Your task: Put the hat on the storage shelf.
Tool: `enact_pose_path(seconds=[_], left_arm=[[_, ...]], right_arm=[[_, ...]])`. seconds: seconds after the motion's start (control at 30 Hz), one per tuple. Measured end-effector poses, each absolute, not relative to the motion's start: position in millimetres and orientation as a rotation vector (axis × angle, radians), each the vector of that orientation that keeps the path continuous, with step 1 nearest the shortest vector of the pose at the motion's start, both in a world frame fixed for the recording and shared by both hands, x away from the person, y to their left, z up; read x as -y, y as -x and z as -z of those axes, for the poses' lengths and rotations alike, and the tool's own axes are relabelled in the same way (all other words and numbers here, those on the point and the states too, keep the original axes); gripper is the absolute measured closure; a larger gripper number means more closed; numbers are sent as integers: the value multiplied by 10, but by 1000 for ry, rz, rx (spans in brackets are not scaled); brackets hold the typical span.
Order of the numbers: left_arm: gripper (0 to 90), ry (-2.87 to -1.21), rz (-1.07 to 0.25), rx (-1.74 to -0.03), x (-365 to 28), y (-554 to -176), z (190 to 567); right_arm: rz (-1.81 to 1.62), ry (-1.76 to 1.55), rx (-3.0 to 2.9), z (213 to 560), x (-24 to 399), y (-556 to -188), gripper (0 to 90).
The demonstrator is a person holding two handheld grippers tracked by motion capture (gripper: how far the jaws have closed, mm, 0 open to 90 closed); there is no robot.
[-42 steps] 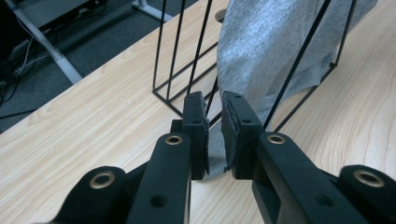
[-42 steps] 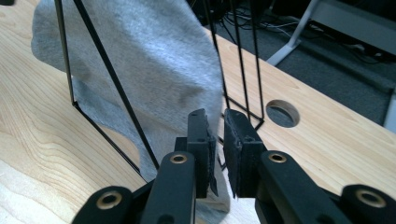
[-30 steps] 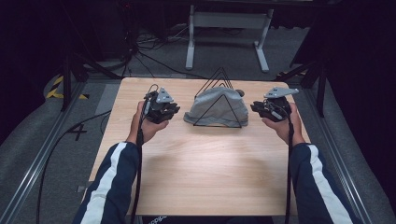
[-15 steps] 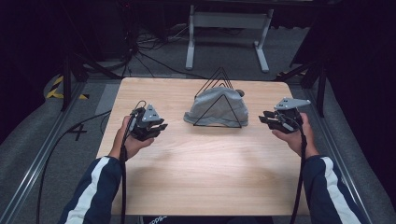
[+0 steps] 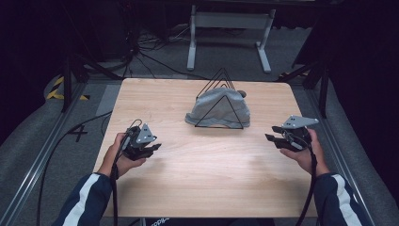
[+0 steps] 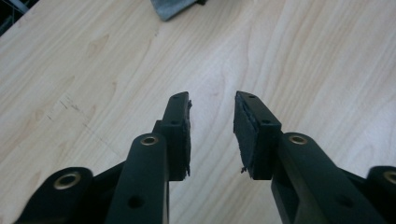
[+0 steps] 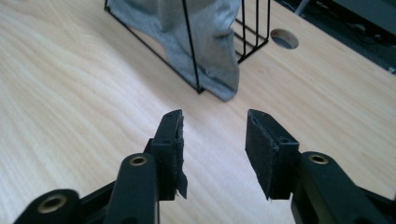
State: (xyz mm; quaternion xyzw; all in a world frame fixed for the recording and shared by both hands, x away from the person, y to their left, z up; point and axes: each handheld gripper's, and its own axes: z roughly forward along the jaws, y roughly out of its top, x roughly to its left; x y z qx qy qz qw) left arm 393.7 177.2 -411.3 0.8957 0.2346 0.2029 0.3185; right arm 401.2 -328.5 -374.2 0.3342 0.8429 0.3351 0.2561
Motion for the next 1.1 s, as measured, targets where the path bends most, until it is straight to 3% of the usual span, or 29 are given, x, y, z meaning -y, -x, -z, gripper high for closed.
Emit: enact_pose_path(seconds=[0.53,1.1], left_arm=[[311,-2388,-471,-690,-1988,-3630,4498],[176,-2223,-318,-788,-2223,-3450,4819]], right_arm=[[-879,-977,-2286,4160,3579,-3594,373],[-966,-1151,-2303,4631,3844,-3349,236]])
